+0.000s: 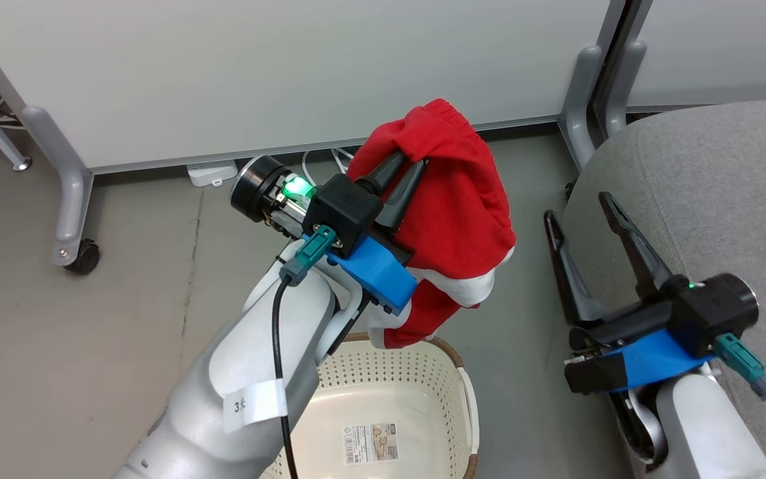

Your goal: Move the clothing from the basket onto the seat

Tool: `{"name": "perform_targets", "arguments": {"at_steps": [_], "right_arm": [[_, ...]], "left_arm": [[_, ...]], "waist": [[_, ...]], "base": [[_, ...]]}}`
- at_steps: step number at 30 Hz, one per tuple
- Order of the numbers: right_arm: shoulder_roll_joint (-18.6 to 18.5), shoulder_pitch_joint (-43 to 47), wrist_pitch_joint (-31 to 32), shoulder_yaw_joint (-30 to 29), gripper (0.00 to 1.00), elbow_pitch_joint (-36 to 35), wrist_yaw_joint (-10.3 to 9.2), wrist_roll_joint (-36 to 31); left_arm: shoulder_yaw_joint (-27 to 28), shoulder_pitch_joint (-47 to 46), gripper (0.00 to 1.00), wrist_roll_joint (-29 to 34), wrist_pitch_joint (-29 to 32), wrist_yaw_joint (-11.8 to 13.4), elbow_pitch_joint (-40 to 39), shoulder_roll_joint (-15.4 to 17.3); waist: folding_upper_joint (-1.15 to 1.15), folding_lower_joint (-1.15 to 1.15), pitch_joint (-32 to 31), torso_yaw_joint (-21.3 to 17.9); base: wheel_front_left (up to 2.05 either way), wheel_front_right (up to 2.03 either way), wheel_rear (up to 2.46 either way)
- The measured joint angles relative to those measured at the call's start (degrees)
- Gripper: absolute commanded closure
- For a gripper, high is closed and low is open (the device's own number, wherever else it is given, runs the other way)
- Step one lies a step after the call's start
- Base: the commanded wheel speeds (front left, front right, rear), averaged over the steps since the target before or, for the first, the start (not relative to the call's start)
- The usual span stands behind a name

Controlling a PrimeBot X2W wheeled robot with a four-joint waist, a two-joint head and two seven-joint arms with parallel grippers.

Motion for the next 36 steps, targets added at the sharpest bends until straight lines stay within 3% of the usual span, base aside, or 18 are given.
{"name": "perform_targets", "arguments": {"at_steps": [15,34,35,36], "right_arm": [[0.83,-4.76,0.0,9.11,0.0,0.09,0.0,1.14],[2.21,-13.61,0.0,11.84,0.0,13.85,0.0,0.01],[2.27,-13.95,0.0,11.98,0.1,14.47,0.0,-0.03],[2.34,-14.28,0.0,12.13,0.57,15.17,0.0,-0.03]], "left_arm": [[-0.83,-0.68,1.0,-0.19,0.0,0.0,-0.63,-0.01],[-4.89,-2.64,1.0,-2.29,0.01,1.27,-2.69,-0.01],[-5.16,-2.65,1.0,-2.56,0.0,1.29,-2.76,-0.02],[-5.39,-2.68,1.0,-2.71,0.0,1.33,-2.77,-0.02]], "waist": [[0.0,0.0,1.49,0.94],[0.0,0.0,3.38,3.29],[0.0,0.0,3.4,3.39],[0.0,0.0,3.43,3.47]], "base": [[0.0,0.0,0.0],[0.0,0.0,0.0],[0.0,0.0,0.0],[0.0,0.0,0.0]]}}
